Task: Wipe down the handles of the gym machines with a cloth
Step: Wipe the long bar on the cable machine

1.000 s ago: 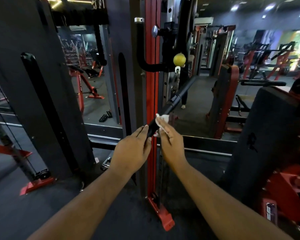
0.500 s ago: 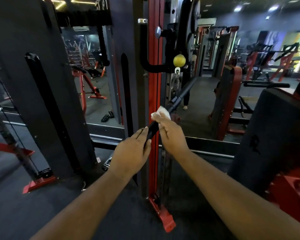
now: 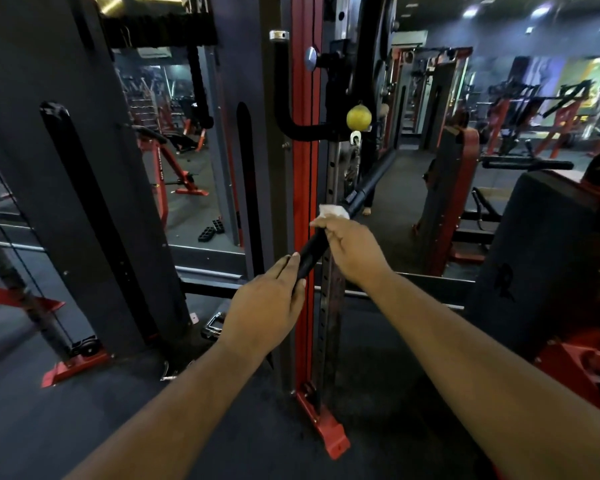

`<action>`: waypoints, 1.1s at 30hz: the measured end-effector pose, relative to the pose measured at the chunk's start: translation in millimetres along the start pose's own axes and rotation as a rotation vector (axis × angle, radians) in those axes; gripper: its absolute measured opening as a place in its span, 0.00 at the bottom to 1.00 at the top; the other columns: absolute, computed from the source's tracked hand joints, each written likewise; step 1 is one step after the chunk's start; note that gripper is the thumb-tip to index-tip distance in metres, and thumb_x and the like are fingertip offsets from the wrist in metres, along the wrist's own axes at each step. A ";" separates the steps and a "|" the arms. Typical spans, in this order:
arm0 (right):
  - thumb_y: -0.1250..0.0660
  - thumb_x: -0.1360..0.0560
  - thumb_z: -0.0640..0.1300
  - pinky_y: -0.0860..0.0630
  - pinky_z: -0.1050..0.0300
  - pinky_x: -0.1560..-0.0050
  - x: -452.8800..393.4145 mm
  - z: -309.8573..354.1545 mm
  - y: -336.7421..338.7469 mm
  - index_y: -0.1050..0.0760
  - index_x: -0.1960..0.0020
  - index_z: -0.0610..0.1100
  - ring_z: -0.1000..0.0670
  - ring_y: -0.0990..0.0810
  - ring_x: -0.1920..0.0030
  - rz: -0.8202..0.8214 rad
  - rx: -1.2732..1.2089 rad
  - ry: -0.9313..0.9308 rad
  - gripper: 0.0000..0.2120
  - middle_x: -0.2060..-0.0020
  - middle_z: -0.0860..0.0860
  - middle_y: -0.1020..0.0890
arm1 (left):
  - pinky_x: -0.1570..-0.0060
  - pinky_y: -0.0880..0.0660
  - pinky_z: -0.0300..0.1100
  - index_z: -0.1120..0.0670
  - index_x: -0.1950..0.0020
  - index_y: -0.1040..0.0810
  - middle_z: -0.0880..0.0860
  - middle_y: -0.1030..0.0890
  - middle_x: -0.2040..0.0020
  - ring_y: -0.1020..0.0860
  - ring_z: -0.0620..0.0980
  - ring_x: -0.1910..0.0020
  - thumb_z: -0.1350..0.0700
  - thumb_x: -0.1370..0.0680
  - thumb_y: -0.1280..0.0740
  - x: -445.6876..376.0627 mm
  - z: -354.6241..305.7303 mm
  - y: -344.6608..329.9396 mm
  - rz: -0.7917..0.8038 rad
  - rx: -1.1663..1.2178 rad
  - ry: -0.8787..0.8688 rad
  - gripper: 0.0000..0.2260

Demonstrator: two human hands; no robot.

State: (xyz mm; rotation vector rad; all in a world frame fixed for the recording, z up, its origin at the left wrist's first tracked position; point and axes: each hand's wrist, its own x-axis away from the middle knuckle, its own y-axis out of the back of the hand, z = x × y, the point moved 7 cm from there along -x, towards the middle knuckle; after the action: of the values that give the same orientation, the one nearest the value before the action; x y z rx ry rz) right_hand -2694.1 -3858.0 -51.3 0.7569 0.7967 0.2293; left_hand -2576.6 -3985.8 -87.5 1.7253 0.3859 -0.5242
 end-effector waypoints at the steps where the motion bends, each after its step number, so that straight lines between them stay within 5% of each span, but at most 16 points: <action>1: 0.41 0.16 0.37 0.36 0.81 0.45 8.5 5.9 -2.1 0.21 0.33 0.46 0.64 0.23 0.44 0.013 -0.027 0.026 0.15 0.39 0.51 0.18 | 0.54 0.20 0.46 0.55 0.21 0.33 0.54 0.24 0.28 0.17 0.53 0.48 0.46 0.14 0.44 -0.3 0.2 -1.2 0.006 -0.006 -0.005 0.24; 5: 0.39 0.16 0.38 0.32 0.75 0.37 37.9 19.1 3.9 0.22 0.33 0.48 0.71 0.26 0.38 0.067 -0.202 0.070 0.15 0.39 0.64 0.22 | 0.47 0.20 0.47 0.53 0.19 0.36 0.53 0.27 0.24 0.18 0.53 0.41 0.45 0.14 0.47 0.6 0.3 -5.0 0.038 -0.016 0.001 0.25; 8: 0.40 0.17 0.38 0.28 0.65 0.32 24.1 8.2 27.7 0.22 0.35 0.52 0.66 0.25 0.35 -0.108 -0.227 0.025 0.16 0.36 0.60 0.21 | 0.48 0.20 0.46 0.52 0.18 0.38 0.52 0.28 0.23 0.18 0.53 0.43 0.44 0.14 0.48 0.9 -3.0 -3.0 0.036 -0.006 0.008 0.25; 11: 0.41 0.15 0.40 0.22 0.71 0.53 -2.0 -16.8 31.8 0.23 0.32 0.53 0.64 0.20 0.55 -0.194 -0.133 -0.181 0.16 0.42 0.56 0.19 | 0.48 0.21 0.45 0.52 0.18 0.39 0.51 0.29 0.23 0.19 0.52 0.43 0.44 0.14 0.48 1.9 -11.4 -0.3 0.032 -0.019 0.000 0.25; 13: 0.43 0.15 0.41 0.21 0.67 0.56 -6.6 -15.3 15.3 0.23 0.32 0.52 0.64 0.22 0.61 -0.129 -0.044 -0.181 0.16 0.44 0.53 0.18 | 0.46 0.22 0.45 0.52 0.18 0.39 0.52 0.28 0.24 0.19 0.53 0.41 0.45 0.14 0.48 1.2 -15.0 0.5 0.024 -0.024 -0.005 0.25; 17: 0.42 0.16 0.40 0.21 0.53 0.38 18.6 9.3 -3.9 0.21 0.34 0.49 0.56 0.18 0.43 -0.107 -0.092 -0.048 0.16 0.40 0.52 0.17 | 0.44 0.22 0.46 0.53 0.19 0.37 0.52 0.27 0.24 0.20 0.54 0.39 0.46 0.14 0.47 -0.4 -13.3 -0.6 0.030 -0.012 -0.006 0.24; 21: 0.40 0.16 0.37 0.22 0.58 0.37 51.8 28.4 0.6 0.21 0.34 0.47 0.57 0.18 0.40 -0.038 -0.354 0.009 0.15 0.41 0.60 0.18 | 0.44 0.22 0.46 0.53 0.19 0.36 0.52 0.28 0.24 0.19 0.53 0.40 0.47 0.14 0.45 1.1 -9.8 -3.7 0.048 0.000 -0.001 0.23; 24: 0.41 0.16 0.36 0.24 0.65 0.38 45.1 1.6 25.9 0.22 0.33 0.46 0.65 0.22 0.39 -0.299 -0.481 -0.183 0.16 0.39 0.60 0.20 | 0.44 0.22 0.46 0.53 0.19 0.37 0.52 0.28 0.23 0.20 0.53 0.39 0.46 0.14 0.47 1.4 -11.2 -0.3 0.035 0.017 0.010 0.24; 27: 0.42 0.15 0.38 0.26 0.77 0.52 23.9 -29.4 27.3 0.25 0.29 0.50 0.73 0.23 0.49 -0.426 -0.441 -0.383 0.18 0.36 0.53 0.21 | 0.42 0.21 0.47 0.52 0.18 0.39 0.53 0.29 0.23 0.20 0.53 0.38 0.45 0.14 0.48 2.9 -16.6 -0.5 0.039 0.027 0.005 0.25; 31: 0.42 0.15 0.39 0.20 0.63 0.57 32.4 -22.0 -10.5 0.26 0.29 0.55 0.61 0.19 0.58 -0.371 -0.445 -0.358 0.19 0.44 0.51 0.18 | 0.43 0.22 0.45 0.52 0.18 0.38 0.52 0.28 0.24 0.20 0.52 0.39 0.45 0.14 0.48 0.5 -19.9 -2.4 0.033 0.005 0.011 0.25; 33: 0.42 0.16 0.36 0.21 0.65 0.56 51.2 -4.1 -18.1 0.26 0.30 0.55 0.61 0.18 0.57 -0.343 -0.471 -0.267 0.20 0.47 0.59 0.20 | 0.46 0.23 0.43 0.53 0.19 0.37 0.52 0.28 0.24 0.19 0.52 0.40 0.45 0.14 0.47 -1.0 -17.3 -3.0 0.031 -0.018 0.014 0.24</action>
State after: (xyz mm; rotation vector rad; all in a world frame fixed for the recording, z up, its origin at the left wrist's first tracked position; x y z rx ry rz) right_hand -2663.3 -3845.6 -94.4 0.1937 0.5747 0.0019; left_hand -2576.7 -3968.2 -86.5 1.7156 0.3724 -0.4856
